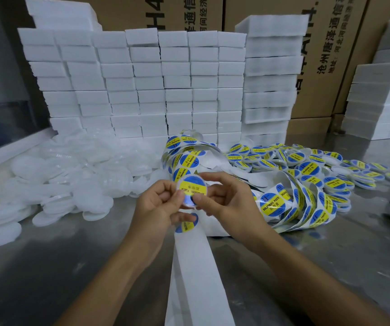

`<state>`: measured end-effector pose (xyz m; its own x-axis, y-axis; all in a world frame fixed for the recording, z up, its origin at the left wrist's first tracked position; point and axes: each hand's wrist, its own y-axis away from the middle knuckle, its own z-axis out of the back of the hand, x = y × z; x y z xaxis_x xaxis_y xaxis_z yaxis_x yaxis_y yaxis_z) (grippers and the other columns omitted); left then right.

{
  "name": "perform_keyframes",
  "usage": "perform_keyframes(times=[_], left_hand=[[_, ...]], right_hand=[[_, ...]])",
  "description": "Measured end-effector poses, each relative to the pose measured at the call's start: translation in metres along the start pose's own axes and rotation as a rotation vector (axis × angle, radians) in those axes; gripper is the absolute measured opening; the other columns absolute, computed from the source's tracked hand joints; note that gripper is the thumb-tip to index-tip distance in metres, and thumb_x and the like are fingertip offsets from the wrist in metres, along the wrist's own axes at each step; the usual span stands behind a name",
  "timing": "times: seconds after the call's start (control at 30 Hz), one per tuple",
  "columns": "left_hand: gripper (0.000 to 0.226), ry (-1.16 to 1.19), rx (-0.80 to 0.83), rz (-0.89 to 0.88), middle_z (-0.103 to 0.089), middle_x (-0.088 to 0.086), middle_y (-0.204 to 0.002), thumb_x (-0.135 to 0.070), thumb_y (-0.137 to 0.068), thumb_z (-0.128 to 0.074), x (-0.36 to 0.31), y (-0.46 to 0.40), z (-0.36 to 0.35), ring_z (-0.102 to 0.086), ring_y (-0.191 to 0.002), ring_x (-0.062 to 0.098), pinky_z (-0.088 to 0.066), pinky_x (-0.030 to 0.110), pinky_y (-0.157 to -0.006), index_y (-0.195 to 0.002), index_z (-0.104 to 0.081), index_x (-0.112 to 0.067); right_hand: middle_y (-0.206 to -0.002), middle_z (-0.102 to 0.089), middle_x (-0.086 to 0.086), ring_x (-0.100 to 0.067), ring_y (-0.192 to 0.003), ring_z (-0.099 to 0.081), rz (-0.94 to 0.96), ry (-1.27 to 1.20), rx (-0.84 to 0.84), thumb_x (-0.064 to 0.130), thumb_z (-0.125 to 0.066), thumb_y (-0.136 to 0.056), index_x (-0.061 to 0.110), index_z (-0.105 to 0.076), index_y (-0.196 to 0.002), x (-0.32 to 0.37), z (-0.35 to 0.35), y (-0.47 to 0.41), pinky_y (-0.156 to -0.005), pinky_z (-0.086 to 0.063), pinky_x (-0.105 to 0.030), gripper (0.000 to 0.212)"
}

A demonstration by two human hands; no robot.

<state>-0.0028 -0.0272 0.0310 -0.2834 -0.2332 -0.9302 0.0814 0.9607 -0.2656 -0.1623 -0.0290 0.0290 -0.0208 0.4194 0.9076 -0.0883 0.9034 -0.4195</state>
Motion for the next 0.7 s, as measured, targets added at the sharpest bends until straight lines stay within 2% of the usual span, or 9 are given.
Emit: perform_keyframes(times=[0.1, 0.2, 0.27, 0.3, 0.37, 0.43, 0.53, 0.63, 0.7], left_hand=[[0.009, -0.079, -0.065, -0.032, -0.072, 0.008, -0.074, -0.01, -0.093, -0.056, 0.0007, 0.0008, 0.0012, -0.068, -0.059, 0.022, -0.055, 0.028, -0.052, -0.086, -0.06, -0.006], [0.025, -0.242, -0.059, -0.093, -0.071, 0.01, -0.07, -0.033, -0.081, -0.065, 0.0026, 0.0038, -0.0017, -0.062, -0.05, 0.02, -0.052, 0.027, -0.048, -0.084, -0.064, -0.008], [0.029, -0.31, -0.048, -0.116, -0.071, 0.006, -0.067, -0.038, -0.077, -0.066, 0.0026, 0.0052, -0.0045, -0.057, -0.045, 0.014, -0.048, 0.023, -0.045, -0.083, -0.066, -0.01], [0.025, -0.326, -0.048, -0.124, -0.07, 0.004, -0.066, -0.036, -0.078, -0.065, 0.0026, 0.0056, -0.0054, -0.056, -0.043, 0.01, -0.046, 0.021, -0.043, -0.083, -0.067, -0.012], [0.009, -0.33, -0.071, -0.134, -0.071, -0.001, -0.065, -0.025, -0.085, -0.065, 0.003, 0.0051, -0.0053, -0.06, -0.047, 0.007, -0.047, 0.018, -0.043, -0.083, -0.069, -0.017], [0.011, -0.34, -0.107, -0.137, -0.074, -0.006, -0.072, -0.015, -0.089, -0.064, 0.0029, 0.0045, -0.0031, -0.068, -0.059, 0.008, -0.051, 0.018, -0.047, -0.084, -0.071, -0.023], [0.016, -0.237, -0.141, -0.101, -0.076, 0.001, -0.08, -0.005, -0.086, -0.067, 0.0001, 0.003, 0.0008, -0.07, -0.065, 0.01, -0.052, 0.018, -0.052, -0.095, -0.071, -0.018], [0.027, -0.099, -0.1, -0.023, -0.076, 0.01, -0.086, 0.005, -0.083, -0.067, -0.0024, 0.0017, 0.0, -0.072, -0.071, 0.019, -0.055, 0.022, -0.06, -0.104, -0.066, -0.011], [0.024, -0.079, -0.097, -0.009, -0.076, 0.011, -0.088, 0.004, -0.083, -0.066, -0.0025, 0.0002, 0.0002, -0.072, -0.072, 0.022, -0.056, 0.023, -0.062, -0.104, -0.066, -0.008]], right_hand=[[-0.071, -0.073, -0.015, -0.021, -0.059, -0.07, -0.022, -0.008, 0.004, 0.012, -0.073, -0.085, 0.011, -0.059, -0.094, 0.0037, -0.0029, 0.0018, -0.051, -0.05, -0.024, 0.017], [-0.058, -0.069, -0.014, -0.019, -0.042, -0.062, -0.003, 0.001, -0.08, 0.02, -0.071, -0.088, 0.008, -0.048, -0.074, 0.0029, -0.0066, 0.0026, -0.04, -0.043, -0.022, 0.029], [-0.055, -0.067, -0.011, -0.018, -0.038, -0.058, 0.003, 0.005, -0.113, 0.02, -0.072, -0.087, 0.007, -0.047, -0.072, 0.0019, -0.0056, 0.0029, -0.039, -0.042, -0.02, 0.031], [-0.058, -0.067, -0.013, -0.018, -0.039, -0.058, 0.008, 0.007, -0.104, 0.017, -0.071, -0.088, 0.006, -0.052, -0.077, 0.0021, -0.005, 0.0032, -0.041, -0.043, -0.02, 0.025], [-0.07, -0.069, -0.02, -0.02, -0.045, -0.062, 0.02, 0.028, -0.023, 0.011, -0.067, -0.091, 0.006, -0.064, -0.098, 0.0027, -0.0043, 0.0046, -0.044, -0.047, -0.022, 0.009], [-0.085, -0.071, -0.021, -0.022, -0.054, -0.068, 0.026, 0.071, 0.055, 0.008, -0.064, -0.093, 0.011, -0.067, -0.112, 0.0033, -0.006, 0.006, -0.049, -0.05, -0.023, 0.019], [-0.098, -0.07, -0.019, -0.025, -0.062, -0.073, 0.019, 0.071, 0.052, 0.005, -0.065, -0.092, 0.02, -0.068, -0.111, 0.0044, -0.0056, 0.0052, -0.054, -0.053, -0.024, 0.024], [-0.091, -0.07, -0.014, -0.029, -0.064, -0.074, -0.033, -0.036, -0.05, 0.001, -0.068, -0.089, 0.018, -0.066, -0.108, 0.0074, -0.0006, 0.0022, -0.053, -0.055, -0.027, 0.026], [-0.085, -0.071, -0.008, -0.03, -0.065, -0.074, -0.065, -0.078, -0.077, 0.0, -0.073, -0.084, 0.016, -0.064, -0.105, 0.0094, 0.0021, 0.0006, -0.051, -0.055, -0.028, 0.027]])
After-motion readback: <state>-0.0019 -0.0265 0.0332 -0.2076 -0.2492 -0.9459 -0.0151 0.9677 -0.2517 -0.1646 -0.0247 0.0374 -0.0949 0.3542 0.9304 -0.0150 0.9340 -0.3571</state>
